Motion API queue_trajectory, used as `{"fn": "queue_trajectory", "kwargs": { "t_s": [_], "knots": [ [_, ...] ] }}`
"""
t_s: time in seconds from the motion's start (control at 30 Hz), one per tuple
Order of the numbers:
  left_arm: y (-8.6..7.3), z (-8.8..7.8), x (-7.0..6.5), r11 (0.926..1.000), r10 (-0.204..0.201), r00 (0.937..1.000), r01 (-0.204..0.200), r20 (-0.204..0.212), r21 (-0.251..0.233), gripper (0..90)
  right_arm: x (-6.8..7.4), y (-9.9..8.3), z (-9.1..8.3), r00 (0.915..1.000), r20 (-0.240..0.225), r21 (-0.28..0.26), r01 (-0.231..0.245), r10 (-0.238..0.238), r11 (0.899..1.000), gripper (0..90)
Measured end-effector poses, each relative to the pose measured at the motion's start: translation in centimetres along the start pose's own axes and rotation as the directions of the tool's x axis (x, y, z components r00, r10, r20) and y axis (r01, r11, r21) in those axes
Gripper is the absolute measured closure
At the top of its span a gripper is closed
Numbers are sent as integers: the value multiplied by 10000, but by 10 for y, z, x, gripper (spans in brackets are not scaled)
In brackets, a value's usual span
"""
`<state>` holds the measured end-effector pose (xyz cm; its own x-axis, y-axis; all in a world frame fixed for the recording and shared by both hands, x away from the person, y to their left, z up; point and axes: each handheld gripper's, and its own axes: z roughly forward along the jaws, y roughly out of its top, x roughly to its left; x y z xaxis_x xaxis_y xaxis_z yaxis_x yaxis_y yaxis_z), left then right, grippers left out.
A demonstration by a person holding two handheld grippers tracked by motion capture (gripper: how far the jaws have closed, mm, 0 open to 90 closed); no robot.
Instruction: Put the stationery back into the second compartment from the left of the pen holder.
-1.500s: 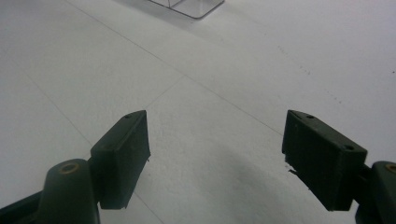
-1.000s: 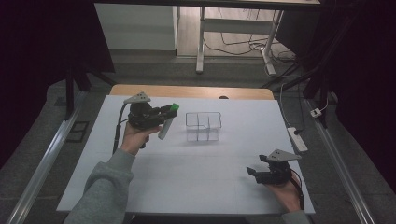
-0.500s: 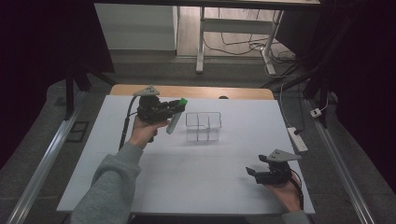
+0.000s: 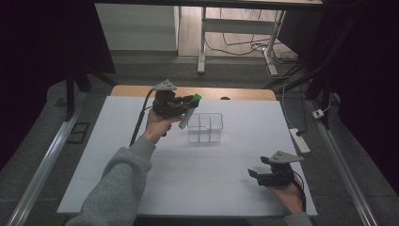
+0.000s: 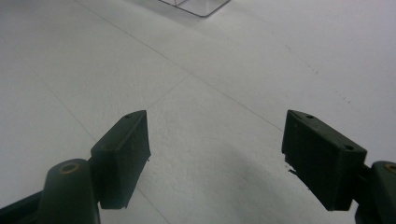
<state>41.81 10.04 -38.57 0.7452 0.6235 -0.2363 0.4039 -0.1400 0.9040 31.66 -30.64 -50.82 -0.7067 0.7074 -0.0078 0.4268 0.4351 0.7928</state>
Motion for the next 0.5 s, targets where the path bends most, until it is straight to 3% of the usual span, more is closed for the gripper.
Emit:
{"fn": "queue_trajectory", "kwargs": {
  "t_s": [0.5],
  "knots": [
    [2,34,4,9998,10,9998,-15,213,209,664,-1,-1,1,10000,-48,78,-57,58,10000,232]
  ]
}}
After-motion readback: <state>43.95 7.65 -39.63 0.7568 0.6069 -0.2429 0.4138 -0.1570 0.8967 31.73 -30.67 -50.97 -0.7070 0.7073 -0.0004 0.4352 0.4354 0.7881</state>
